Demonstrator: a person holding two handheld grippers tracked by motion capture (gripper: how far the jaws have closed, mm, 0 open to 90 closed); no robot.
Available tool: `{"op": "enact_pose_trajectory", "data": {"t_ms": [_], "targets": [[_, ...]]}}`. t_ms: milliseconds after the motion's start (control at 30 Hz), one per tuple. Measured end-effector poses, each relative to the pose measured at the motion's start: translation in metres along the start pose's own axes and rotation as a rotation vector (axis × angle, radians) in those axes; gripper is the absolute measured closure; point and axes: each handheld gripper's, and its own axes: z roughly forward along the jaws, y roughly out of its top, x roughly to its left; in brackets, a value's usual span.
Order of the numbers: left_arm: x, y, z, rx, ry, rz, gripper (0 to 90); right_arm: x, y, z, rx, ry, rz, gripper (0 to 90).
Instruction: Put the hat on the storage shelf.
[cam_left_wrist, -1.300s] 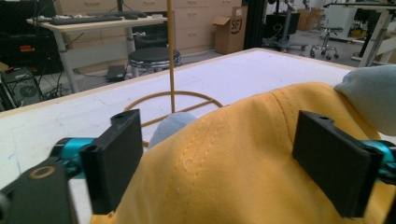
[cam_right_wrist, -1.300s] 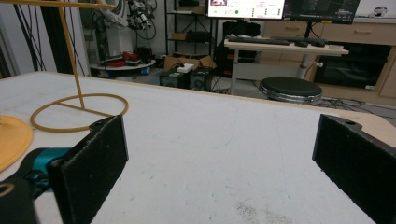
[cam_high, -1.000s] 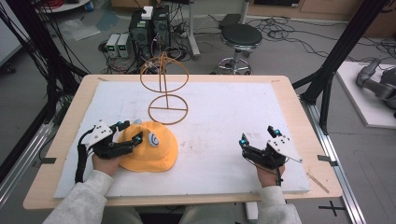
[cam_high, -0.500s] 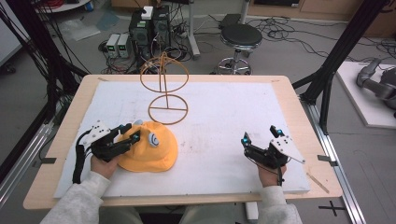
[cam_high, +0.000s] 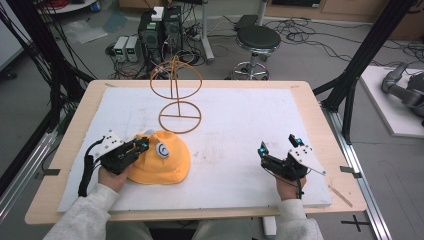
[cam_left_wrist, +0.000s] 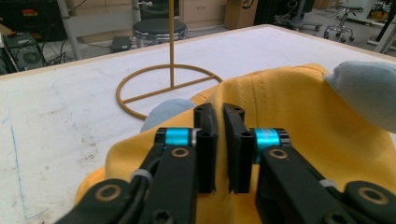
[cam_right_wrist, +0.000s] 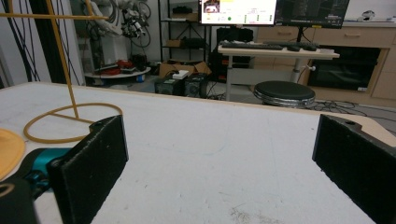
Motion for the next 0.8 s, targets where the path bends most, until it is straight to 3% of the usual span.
{"op": "enact_pose_trajectory", "data": {"t_ms": [300,467,767,800], "targets": [[-0.003,0.006,-0.007,-0.037,-0.014,0.020,88.0,0.000,0.000,0.000,0.002,-0.002,0.005,2.9],[-0.011,0.012,-0.017,-0.126,0.030,0.048,88.2,0.000,0.000,0.000,0.001,-0.007,-0.007,2.9],[-0.018,0.021,-0.026,-0.197,0.064,0.081,88.2,-0.001,0.000,0.000,-0.001,-0.013,-0.003,3.0],[-0.019,0.024,-0.028,-0.222,0.074,0.083,88.2,-0.001,0.000,-0.001,-0.002,-0.012,0.004,3.0]]}}
